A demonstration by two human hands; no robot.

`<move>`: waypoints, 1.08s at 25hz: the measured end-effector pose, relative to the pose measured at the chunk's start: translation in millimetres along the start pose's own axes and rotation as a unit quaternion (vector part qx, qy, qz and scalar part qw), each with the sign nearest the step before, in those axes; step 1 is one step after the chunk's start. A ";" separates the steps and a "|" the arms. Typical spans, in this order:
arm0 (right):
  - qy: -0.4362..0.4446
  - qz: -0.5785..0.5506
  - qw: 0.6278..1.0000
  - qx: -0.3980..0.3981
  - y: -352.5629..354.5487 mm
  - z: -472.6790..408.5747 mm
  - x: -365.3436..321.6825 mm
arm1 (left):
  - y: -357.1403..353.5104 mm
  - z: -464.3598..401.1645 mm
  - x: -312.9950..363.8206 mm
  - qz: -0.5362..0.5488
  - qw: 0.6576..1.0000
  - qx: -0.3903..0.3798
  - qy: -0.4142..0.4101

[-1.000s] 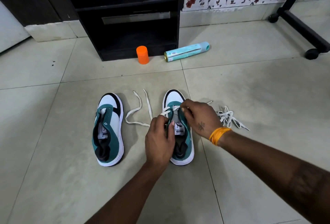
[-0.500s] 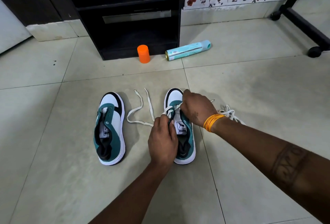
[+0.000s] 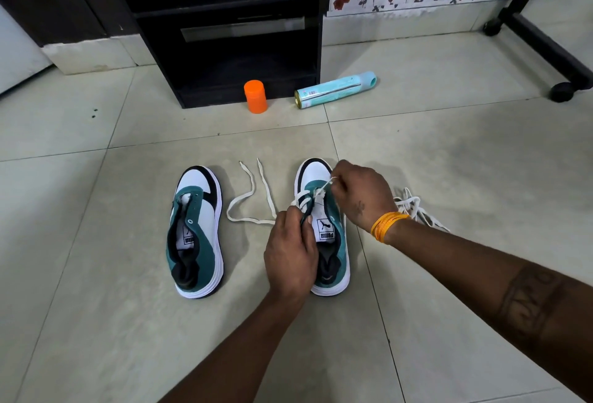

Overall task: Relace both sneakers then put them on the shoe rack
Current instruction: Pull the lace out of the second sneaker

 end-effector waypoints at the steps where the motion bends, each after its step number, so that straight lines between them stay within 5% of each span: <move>1: -0.091 -0.085 0.992 0.011 -1.3 1.2 8.3 | -0.4 0.0 1.1 -0.005 1.000 -0.001 -0.005; 3: -0.139 -0.119 0.983 0.011 -0.6 4.9 7.6 | -1.5 -1.1 1.8 -0.012 1.000 -0.002 -0.009; 5: 0.016 0.034 0.999 0.012 4.3 4.3 -9.1 | -2.0 -1.2 2.6 -0.017 1.000 -0.003 -0.013; 7: 0.180 0.210 0.961 0.009 0.1 8.1 -28.1 | -1.5 -1.5 3.1 -0.025 1.000 -0.005 -0.012; 9: 0.243 0.265 0.933 -0.014 -7.6 10.9 -34.5 | -1.9 -2.0 1.3 -0.026 1.000 -0.005 -0.005; 16: 0.258 0.284 0.923 -0.027 -7.8 4.4 -29.3 | -4.2 -0.7 -1.5 -0.033 0.999 -0.006 0.003; 21: -0.016 0.207 0.978 -0.008 22.2 -16.6 16.8 | -3.5 1.0 0.5 -0.035 0.999 0.002 -0.002; 27: 0.190 0.256 0.945 -0.076 -1.4 8.1 -32.0 | -4.0 -0.4 -0.5 -0.025 1.000 0.001 -0.009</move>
Point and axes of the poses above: each hand's wrist, its own z-axis away from the middle knuckle, its own y-axis out of the back of the hand, x = y × z, the point moved 5 cm from there along -z, towards the middle knuckle
